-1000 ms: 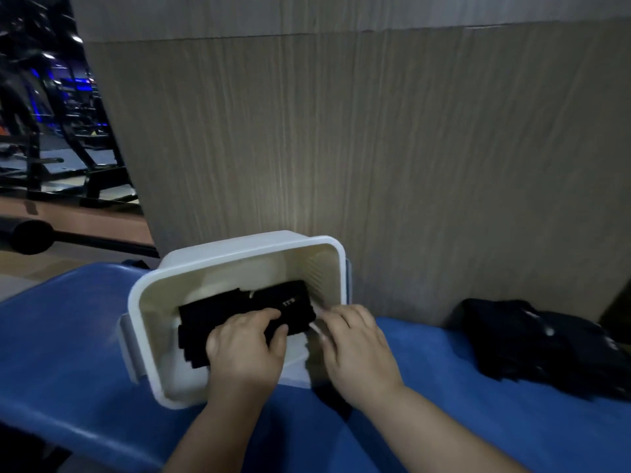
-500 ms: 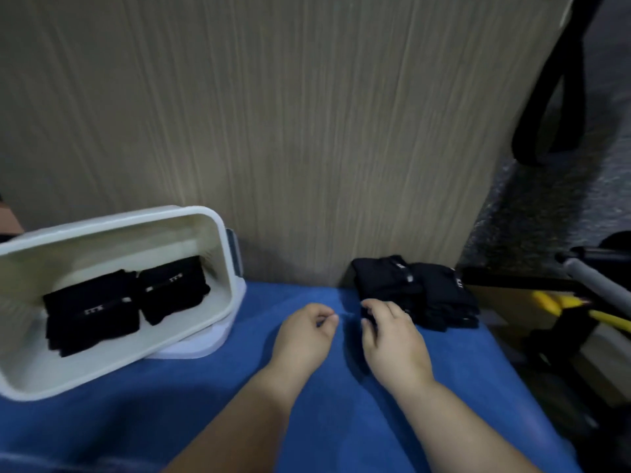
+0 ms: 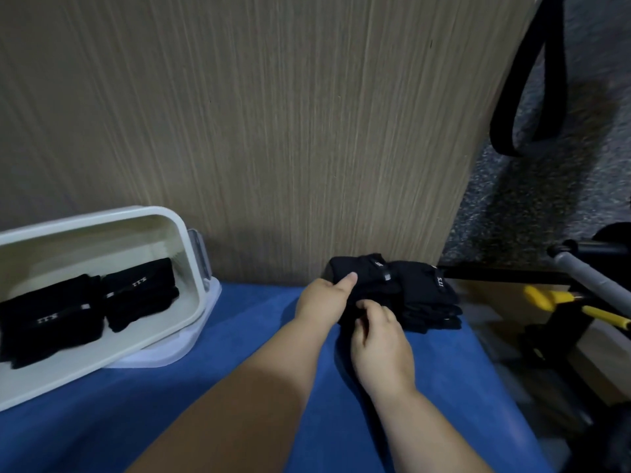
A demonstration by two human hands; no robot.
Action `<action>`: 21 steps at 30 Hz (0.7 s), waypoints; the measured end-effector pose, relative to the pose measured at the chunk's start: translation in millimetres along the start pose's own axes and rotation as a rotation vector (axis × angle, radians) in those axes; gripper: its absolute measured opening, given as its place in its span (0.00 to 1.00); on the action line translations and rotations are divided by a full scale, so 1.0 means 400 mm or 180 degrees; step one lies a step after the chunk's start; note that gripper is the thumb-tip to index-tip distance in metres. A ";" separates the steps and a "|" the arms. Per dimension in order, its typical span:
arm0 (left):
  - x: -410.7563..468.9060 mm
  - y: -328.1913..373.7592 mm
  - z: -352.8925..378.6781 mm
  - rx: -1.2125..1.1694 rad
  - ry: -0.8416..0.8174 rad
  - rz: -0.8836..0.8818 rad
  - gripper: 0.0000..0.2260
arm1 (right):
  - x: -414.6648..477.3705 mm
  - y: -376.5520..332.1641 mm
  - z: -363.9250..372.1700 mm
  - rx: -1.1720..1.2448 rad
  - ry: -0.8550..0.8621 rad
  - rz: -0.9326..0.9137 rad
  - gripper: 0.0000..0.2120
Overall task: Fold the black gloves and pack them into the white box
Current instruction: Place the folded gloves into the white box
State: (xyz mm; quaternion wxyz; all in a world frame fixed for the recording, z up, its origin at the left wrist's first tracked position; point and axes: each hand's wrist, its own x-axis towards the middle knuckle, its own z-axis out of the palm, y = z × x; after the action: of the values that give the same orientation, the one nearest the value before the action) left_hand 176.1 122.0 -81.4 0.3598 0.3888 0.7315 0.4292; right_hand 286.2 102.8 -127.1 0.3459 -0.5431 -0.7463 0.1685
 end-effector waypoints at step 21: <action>-0.031 0.027 -0.092 -0.3129 -0.0291 0.0162 0.05 | -0.003 -0.046 -0.016 0.1186 0.0851 -0.0013 0.07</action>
State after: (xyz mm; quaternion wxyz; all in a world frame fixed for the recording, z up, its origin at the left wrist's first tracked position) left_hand 152.6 101.7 -55.6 0.5218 0.2093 0.4162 0.7146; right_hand 278.4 94.3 -111.5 0.5364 -0.4858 -0.6510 0.2292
